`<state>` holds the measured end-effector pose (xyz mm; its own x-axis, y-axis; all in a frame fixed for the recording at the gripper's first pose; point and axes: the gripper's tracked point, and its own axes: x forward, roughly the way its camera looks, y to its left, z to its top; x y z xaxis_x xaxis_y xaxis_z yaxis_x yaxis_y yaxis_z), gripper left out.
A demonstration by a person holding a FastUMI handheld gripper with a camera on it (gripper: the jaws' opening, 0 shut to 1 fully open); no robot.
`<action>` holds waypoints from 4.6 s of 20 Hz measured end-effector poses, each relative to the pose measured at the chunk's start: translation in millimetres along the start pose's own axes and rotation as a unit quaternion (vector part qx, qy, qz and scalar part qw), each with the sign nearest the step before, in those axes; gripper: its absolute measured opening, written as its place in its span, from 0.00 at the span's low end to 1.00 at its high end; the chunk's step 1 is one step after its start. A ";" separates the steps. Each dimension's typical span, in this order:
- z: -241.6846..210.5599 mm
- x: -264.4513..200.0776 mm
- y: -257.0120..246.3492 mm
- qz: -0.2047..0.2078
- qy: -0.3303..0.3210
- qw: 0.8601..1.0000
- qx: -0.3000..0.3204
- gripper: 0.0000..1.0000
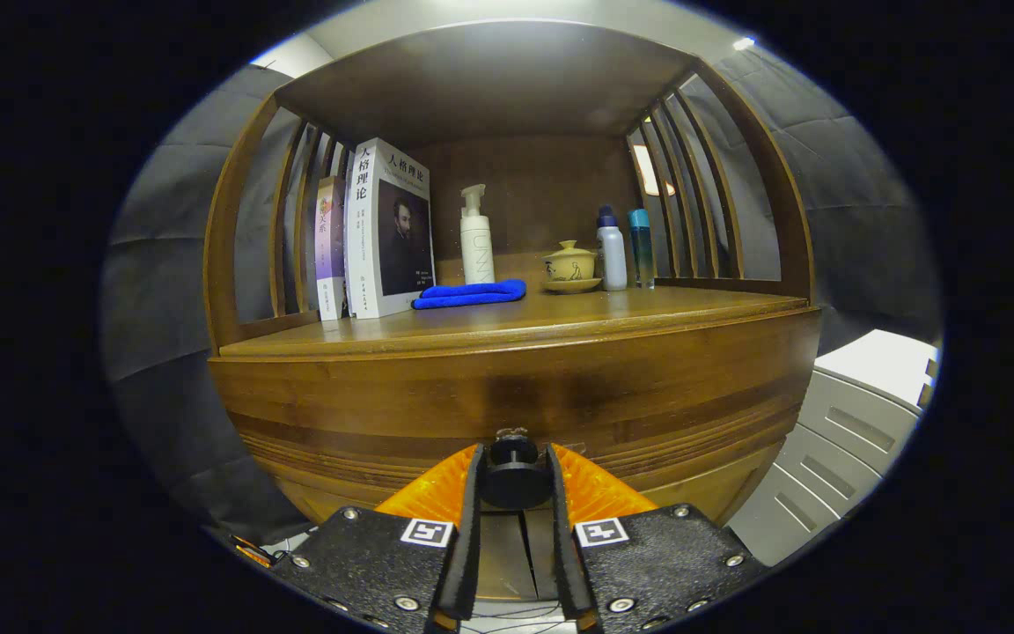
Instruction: Pull open the drawer, take out the items inside it, and place them on the countertop above the cabinet.
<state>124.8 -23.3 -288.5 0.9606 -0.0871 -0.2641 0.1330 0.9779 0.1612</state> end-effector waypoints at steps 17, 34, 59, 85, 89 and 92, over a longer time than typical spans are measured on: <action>-10.9 -80.4 -3.0 0.006 0.005 1.000 -0.029 0.28; -35.6 -177.1 1.2 0.021 0.049 0.999 -0.004 0.28; 93.1 -171.9 -7.3 0.015 0.068 0.995 -0.066 0.96; -16.8 -42.2 -35.0 -0.079 0.395 0.915 0.001 0.95; -38.8 -39.7 -38.3 -0.070 0.432 0.898 -0.034 0.90; -40.3 -34.7 -40.8 -0.069 0.434 0.897 -0.047 0.81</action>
<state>76.3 -52.5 -324.2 0.3789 -0.0672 -0.9230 0.1757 0.9844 0.0004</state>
